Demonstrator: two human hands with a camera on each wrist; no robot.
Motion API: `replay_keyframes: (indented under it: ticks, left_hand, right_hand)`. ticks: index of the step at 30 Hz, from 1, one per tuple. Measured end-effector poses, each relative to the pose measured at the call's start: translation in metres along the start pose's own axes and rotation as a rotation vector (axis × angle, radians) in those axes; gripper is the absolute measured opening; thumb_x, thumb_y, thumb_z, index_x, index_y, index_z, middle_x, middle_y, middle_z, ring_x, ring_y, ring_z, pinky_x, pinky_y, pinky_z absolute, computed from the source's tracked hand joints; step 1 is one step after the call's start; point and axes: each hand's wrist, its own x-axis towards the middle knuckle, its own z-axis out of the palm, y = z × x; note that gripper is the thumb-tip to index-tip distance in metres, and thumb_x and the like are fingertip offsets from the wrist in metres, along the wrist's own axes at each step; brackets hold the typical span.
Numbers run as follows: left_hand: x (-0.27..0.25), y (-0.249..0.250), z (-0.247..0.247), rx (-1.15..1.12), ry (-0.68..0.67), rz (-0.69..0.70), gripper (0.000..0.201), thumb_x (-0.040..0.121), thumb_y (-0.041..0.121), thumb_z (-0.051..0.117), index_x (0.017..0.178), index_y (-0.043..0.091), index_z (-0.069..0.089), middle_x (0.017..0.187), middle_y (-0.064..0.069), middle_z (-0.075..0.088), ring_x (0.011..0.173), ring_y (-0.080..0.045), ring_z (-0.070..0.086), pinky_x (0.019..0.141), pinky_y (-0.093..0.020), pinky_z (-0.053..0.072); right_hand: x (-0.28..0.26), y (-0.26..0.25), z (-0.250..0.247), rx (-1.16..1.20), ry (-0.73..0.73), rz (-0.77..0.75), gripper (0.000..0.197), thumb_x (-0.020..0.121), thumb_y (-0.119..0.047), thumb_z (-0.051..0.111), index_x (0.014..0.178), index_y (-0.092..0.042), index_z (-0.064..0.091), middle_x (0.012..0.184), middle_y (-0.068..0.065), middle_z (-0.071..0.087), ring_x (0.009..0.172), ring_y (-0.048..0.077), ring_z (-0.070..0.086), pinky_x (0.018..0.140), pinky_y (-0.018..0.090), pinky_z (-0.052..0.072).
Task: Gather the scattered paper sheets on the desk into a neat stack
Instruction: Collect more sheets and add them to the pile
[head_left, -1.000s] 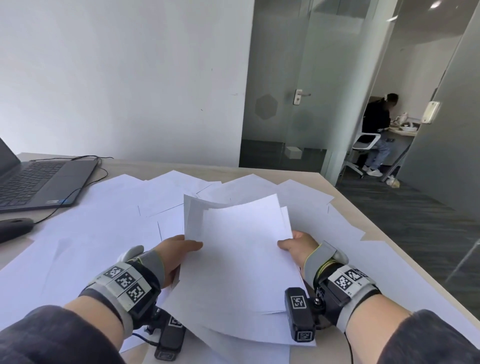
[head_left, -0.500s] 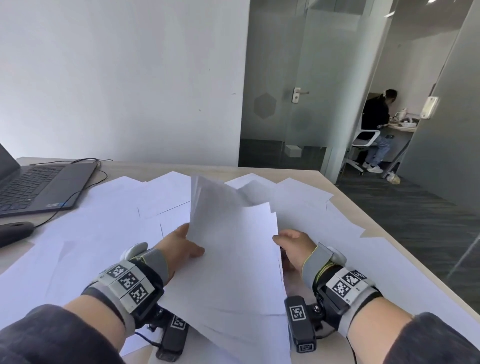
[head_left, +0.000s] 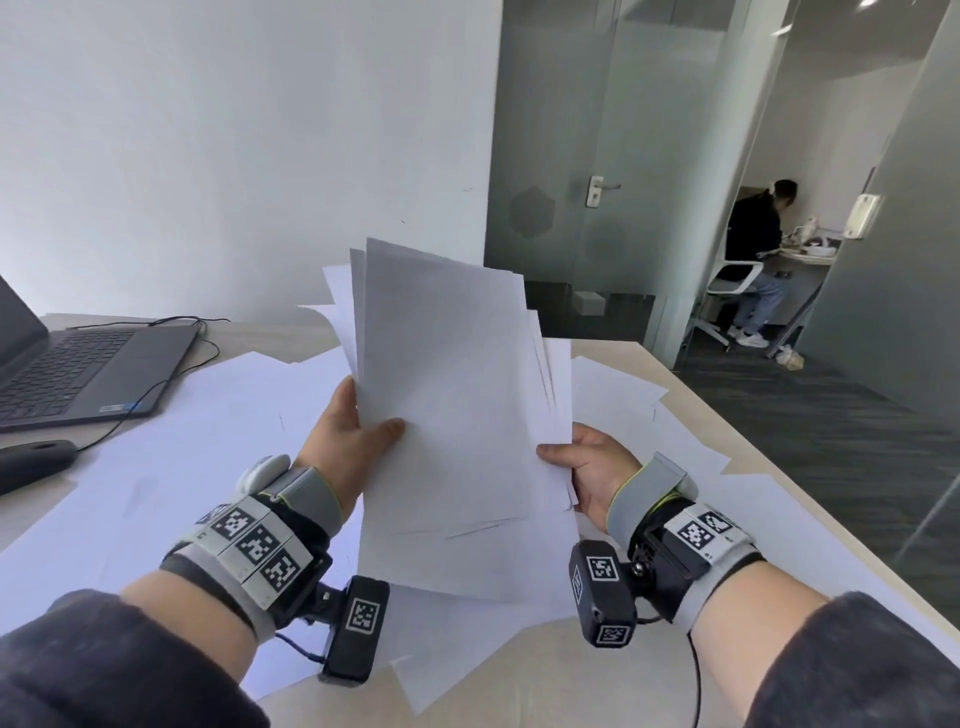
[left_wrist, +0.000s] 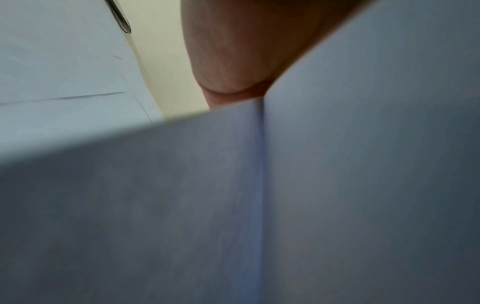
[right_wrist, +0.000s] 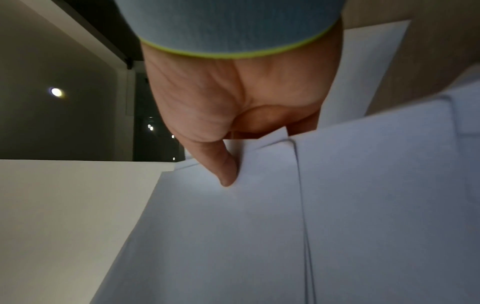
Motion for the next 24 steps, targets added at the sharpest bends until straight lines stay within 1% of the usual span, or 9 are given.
replay_keyframes:
  ticks: [3,6,9,12,14,17,19,21,24]
  left_hand:
    - [0.002,0.008,0.0,0.001,-0.018,0.042,0.048,0.074,0.009,0.068,0.118,0.028,0.059,0.113,-0.003,0.076,0.102,-0.026,0.074,0.083,-0.042,0.06]
    - [0.007,0.021,0.0,-0.001,-0.042,0.078,0.047,0.077,0.003,0.068,0.117,0.026,0.06,0.106,-0.001,0.078,0.095,-0.022,0.075,0.073,-0.031,0.06]
    - [0.013,0.032,0.002,-0.004,-0.036,0.111,0.045,0.088,-0.012,0.063,0.113,0.025,0.062,0.097,0.002,0.079,0.089,-0.018,0.076,0.073,-0.028,0.061]
    - [0.014,0.037,0.003,-0.008,-0.048,0.139,0.044,0.078,-0.008,0.065,0.11,0.022,0.064,0.095,0.003,0.079,0.087,-0.017,0.075,0.07,-0.025,0.059]
    - [0.013,0.036,0.003,0.002,-0.054,0.144,0.043,0.074,-0.002,0.063,0.108,0.024,0.066,0.098,0.003,0.079,0.089,-0.018,0.075,0.071,-0.027,0.058]
    - [0.013,0.037,0.004,-0.005,-0.049,0.158,0.044,0.076,-0.003,0.063,0.11,0.025,0.067,0.102,0.002,0.079,0.094,-0.021,0.074,0.08,-0.036,0.056]
    - [0.015,0.043,0.005,-0.015,-0.038,0.18,0.045,0.079,-0.006,0.064,0.11,0.026,0.066,0.1,0.004,0.079,0.093,-0.018,0.074,0.081,-0.036,0.056]
    - [0.017,0.049,0.006,-0.034,-0.037,0.198,0.048,0.082,-0.009,0.064,0.113,0.028,0.063,0.101,0.004,0.079,0.093,-0.018,0.075,0.08,-0.035,0.058]
    - [0.016,0.049,0.004,-0.025,-0.017,0.201,0.055,0.075,0.005,0.071,0.123,0.028,0.059,0.112,0.0,0.077,0.105,-0.024,0.073,0.09,-0.044,0.058]
  right_hand:
    - [0.0,-0.014,0.003,-0.004,0.047,-0.171,0.022,0.086,0.005,0.066,0.098,-0.012,0.074,0.096,0.011,0.077,0.085,0.03,0.071,0.074,0.039,0.059]
    - [-0.005,-0.03,0.006,0.055,0.062,-0.298,0.023,0.086,0.009,0.065,0.097,-0.009,0.075,0.091,0.01,0.077,0.082,0.027,0.073,0.076,0.038,0.06]
    - [-0.007,-0.041,0.007,0.134,0.052,-0.325,0.021,0.086,0.009,0.064,0.092,-0.008,0.075,0.089,0.011,0.077,0.081,0.028,0.073,0.078,0.04,0.059]
    - [-0.011,-0.046,0.009,0.163,0.025,-0.314,0.02,0.085,0.007,0.067,0.089,-0.011,0.077,0.095,0.014,0.077,0.088,0.032,0.072,0.09,0.048,0.056]
    - [-0.014,-0.048,0.009,0.139,0.037,-0.316,0.02,0.084,0.004,0.071,0.085,-0.014,0.079,0.095,0.011,0.078,0.089,0.03,0.073,0.093,0.051,0.054]
    - [-0.017,-0.052,0.012,0.095,0.054,-0.366,0.022,0.083,-0.002,0.074,0.084,-0.022,0.082,0.098,0.006,0.079,0.098,0.029,0.073,0.098,0.056,0.052]
    - [-0.018,-0.059,0.015,0.071,0.066,-0.41,0.022,0.081,-0.005,0.077,0.085,-0.025,0.082,0.099,0.005,0.079,0.104,0.031,0.072,0.101,0.058,0.049]
    - [-0.017,-0.065,0.017,0.08,0.064,-0.451,0.018,0.078,-0.004,0.078,0.084,-0.02,0.081,0.096,0.004,0.079,0.103,0.03,0.072,0.101,0.054,0.05]
    - [-0.021,-0.069,0.02,0.085,0.016,-0.473,0.015,0.074,-0.003,0.079,0.084,-0.014,0.08,0.095,0.009,0.078,0.099,0.031,0.072,0.1,0.049,0.053]
